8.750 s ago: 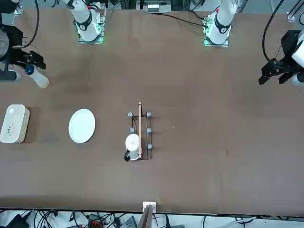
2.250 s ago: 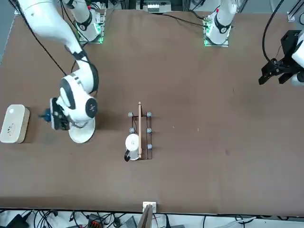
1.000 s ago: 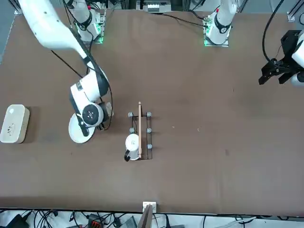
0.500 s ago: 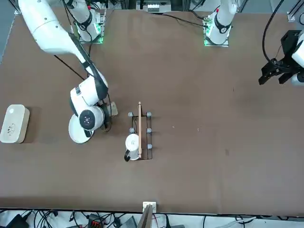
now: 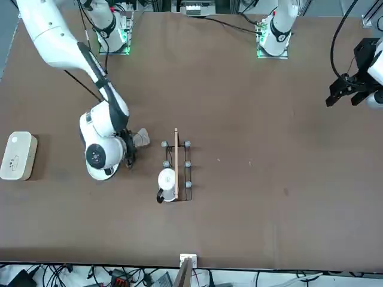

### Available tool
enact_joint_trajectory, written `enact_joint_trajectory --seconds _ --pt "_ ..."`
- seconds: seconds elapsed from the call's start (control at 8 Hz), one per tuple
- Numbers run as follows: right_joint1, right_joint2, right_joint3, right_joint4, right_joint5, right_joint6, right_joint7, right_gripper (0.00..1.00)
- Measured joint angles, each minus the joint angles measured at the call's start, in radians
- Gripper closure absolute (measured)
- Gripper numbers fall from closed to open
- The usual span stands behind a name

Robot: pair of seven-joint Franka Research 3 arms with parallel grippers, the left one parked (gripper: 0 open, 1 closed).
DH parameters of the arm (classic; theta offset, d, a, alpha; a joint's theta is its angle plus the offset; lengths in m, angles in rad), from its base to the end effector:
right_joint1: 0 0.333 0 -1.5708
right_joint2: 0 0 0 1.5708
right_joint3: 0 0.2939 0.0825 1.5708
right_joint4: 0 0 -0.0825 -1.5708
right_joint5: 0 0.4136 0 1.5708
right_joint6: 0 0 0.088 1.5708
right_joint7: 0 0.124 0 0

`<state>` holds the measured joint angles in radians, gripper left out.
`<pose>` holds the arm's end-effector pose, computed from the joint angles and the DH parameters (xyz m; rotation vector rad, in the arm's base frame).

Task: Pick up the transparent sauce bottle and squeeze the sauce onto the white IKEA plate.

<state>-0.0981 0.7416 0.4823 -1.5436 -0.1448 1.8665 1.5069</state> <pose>0.6331 0.2131 0.1803 2.5007 -1.5544 -0.5374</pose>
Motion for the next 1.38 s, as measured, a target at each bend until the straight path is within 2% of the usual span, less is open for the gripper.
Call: enact_joint_trajectory --seconds 0.88,1.38 --pt "-0.128 0.0 -0.001 0.0 0.201 0.011 -0.181 0.6" --pt "-0.193 0.001 -0.001 0.0 0.237 0.011 -0.26 0.6"
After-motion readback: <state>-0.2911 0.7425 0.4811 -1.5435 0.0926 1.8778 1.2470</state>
